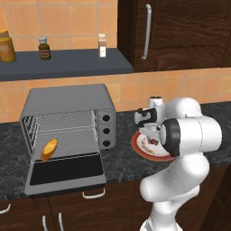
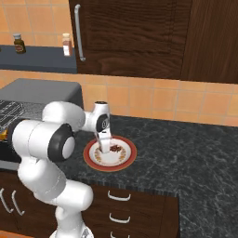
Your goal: Pick up the kebab skewer and baguette bread, and place them inside the toaster oven. Close the toaster oven door and start by setting the timer.
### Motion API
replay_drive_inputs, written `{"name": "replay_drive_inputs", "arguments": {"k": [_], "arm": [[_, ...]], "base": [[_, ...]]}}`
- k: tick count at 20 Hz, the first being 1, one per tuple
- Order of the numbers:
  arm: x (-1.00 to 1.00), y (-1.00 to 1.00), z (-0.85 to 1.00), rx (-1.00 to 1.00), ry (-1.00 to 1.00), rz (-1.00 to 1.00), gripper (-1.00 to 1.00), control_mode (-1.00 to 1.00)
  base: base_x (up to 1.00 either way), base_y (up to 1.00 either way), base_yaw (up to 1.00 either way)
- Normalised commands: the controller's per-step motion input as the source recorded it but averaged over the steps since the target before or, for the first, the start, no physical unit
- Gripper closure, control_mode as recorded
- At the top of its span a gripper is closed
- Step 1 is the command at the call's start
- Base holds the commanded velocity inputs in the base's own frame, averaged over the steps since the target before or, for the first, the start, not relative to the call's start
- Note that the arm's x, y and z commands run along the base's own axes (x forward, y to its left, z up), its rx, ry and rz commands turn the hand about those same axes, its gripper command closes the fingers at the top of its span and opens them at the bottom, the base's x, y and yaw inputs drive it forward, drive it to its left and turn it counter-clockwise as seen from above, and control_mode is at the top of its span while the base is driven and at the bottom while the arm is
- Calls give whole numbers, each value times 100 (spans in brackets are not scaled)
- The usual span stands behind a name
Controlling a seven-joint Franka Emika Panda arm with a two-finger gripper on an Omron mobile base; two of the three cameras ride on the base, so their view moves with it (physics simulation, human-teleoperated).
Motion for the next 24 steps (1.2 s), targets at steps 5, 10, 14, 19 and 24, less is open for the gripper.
{"name": "replay_drive_inputs", "arguments": {"k": [5, 10, 14, 19, 24], "arm": [[-86, 77, 99, -6, 8, 44, 100, -100], [-79, 100, 82, -1, 3, 45, 100, -100], [-44, 100, 66, 0, 9, 34, 100, -100], [-9, 100, 34, 5, 10, 27, 100, -100], [26, 95, 0, 14, 7, 28, 100, -100]], "base": [[0, 0, 0], [0, 0, 0], [0, 0, 0], [0, 0, 0], [0, 0, 0]]}}
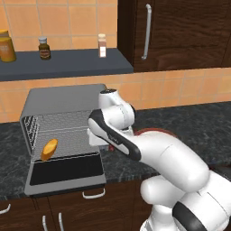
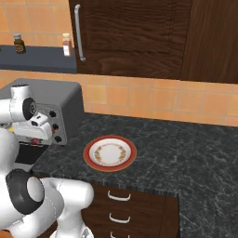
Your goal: Pick up the kebab skewer and baguette bread, and place them inside the toaster oven. Close the toaster oven door and start by setting the timer.
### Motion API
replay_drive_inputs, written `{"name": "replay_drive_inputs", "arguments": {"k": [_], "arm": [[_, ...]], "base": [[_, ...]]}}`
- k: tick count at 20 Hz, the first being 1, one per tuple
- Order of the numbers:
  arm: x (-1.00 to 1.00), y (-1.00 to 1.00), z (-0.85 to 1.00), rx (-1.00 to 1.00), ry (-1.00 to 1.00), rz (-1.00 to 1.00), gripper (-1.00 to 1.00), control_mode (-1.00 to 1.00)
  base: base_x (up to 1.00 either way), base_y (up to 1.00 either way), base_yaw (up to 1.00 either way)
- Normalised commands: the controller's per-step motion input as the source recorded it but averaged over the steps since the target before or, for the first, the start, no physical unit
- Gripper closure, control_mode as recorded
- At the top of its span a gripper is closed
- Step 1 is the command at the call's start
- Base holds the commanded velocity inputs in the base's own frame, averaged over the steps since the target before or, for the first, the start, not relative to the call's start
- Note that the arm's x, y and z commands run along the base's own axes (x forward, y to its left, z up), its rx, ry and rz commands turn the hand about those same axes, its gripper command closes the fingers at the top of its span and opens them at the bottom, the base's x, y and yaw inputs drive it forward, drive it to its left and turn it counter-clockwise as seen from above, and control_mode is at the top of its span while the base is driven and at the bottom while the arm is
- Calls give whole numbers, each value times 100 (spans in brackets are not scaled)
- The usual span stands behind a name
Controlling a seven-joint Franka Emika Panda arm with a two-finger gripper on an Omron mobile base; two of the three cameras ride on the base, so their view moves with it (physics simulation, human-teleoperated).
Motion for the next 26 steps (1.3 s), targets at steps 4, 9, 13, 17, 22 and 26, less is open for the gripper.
{"name": "replay_drive_inputs", "arguments": {"k": [4, 9, 13, 17, 22, 26], "arm": [[28, 80, -5, 11, -2, 15, 100, -100], [14, 39, -38, 4, -3, 1, 100, -100], [53, 5, -15, 0, -6, 0, 100, -100], [28, 49, -38, 0, -11, 0, 100, -100], [48, 29, -19, 0, -8, 0, 100, -100], [27, 23, -14, 0, -1, 0, 100, -100]], "base": [[0, 0, 0], [0, 0, 0], [0, 0, 0], [0, 0, 0], [0, 0, 0], [0, 0, 0]]}}
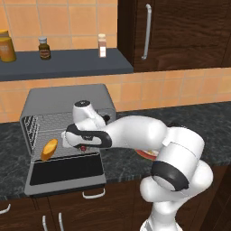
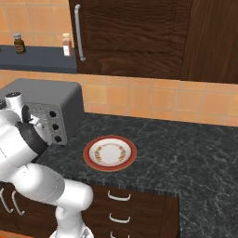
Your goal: Pick up the kebab skewer and baguette bread, and place them inside the toaster oven. Close the toaster oven door and start by setting the timer.
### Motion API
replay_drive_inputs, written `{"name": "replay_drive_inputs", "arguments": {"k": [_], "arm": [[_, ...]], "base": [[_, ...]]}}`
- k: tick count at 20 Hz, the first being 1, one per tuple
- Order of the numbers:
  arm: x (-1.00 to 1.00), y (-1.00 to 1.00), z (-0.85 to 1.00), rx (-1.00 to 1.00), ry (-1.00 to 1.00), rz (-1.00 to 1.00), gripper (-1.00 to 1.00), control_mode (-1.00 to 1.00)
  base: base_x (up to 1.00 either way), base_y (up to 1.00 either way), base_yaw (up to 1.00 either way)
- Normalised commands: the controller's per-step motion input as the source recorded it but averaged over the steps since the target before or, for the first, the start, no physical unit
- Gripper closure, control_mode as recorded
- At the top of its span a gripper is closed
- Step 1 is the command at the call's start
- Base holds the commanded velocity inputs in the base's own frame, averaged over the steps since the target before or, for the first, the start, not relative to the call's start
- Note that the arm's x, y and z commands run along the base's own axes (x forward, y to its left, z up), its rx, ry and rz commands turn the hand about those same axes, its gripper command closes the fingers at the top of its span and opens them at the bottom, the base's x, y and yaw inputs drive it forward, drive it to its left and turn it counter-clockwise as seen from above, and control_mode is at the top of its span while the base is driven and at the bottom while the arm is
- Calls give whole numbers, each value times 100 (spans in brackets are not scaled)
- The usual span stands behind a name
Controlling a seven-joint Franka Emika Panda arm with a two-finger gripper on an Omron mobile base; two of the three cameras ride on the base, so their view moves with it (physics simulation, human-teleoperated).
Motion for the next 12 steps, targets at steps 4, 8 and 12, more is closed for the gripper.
{"name": "replay_drive_inputs", "arguments": {"k": [4, 8, 12], "arm": [[4, 20, -14, 0, 0, 0, 100, -100], [1, 8, -4, 0, 0, 0, 100, -100], [0, 0, -10, 0, 0, 0, 100, -100]], "base": [[0, 0, 0], [0, 0, 0], [0, 0, 0]]}}
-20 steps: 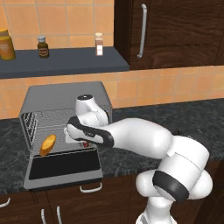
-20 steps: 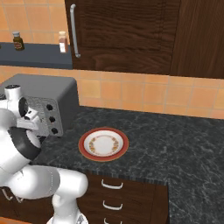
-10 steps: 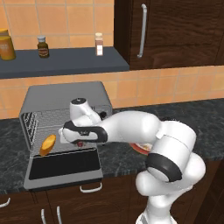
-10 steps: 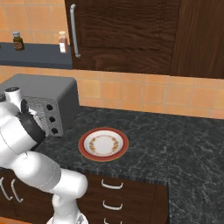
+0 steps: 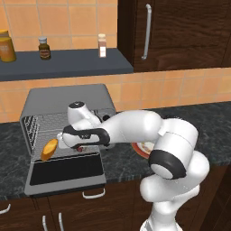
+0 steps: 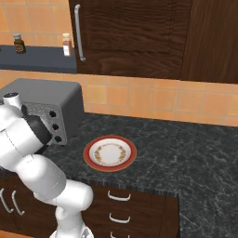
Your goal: Pick up the kebab skewer and baguette bread, and place them inside the toaster oven. Close the toaster oven door and start by setting the timer.
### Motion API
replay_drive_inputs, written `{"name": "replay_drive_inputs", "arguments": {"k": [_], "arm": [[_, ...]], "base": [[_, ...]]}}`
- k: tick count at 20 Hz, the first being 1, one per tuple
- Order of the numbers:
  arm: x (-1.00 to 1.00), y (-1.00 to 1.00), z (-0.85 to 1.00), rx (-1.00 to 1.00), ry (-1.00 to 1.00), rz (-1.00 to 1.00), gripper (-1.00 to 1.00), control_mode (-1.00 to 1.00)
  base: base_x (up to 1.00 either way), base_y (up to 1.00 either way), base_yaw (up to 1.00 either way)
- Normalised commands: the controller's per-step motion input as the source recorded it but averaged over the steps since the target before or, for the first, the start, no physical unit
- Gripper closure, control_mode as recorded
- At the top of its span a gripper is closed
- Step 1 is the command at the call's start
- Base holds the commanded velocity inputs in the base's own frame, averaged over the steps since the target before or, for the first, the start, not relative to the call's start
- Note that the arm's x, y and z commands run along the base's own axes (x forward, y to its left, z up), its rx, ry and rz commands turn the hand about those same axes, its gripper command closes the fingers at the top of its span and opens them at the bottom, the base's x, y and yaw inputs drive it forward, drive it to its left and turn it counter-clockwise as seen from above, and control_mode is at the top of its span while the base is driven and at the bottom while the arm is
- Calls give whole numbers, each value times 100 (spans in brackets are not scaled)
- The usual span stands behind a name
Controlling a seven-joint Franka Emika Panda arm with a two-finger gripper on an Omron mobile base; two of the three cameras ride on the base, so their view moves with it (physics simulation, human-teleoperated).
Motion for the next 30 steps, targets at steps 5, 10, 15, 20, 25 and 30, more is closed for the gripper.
{"name": "replay_drive_inputs", "arguments": {"k": [5, 10, 15, 20, 25, 30], "arm": [[0, 0, -20, 0, -1, 0, -100, -100], [0, 0, -3, 0, -5, 0, -100, -100], [-2, 2, 14, 0, -4, 0, -100, -100], [-80, 15, 47, 11, 0, 0, -100, -100], [-81, 14, -22, 13, 8, -19, -100, -100], [-12, 2, -53, 2, 7, -26, -100, -100]], "base": [[0, 0, 0], [0, 0, 0], [0, 0, 0], [0, 0, 0], [0, 0, 0], [0, 0, 0]]}}
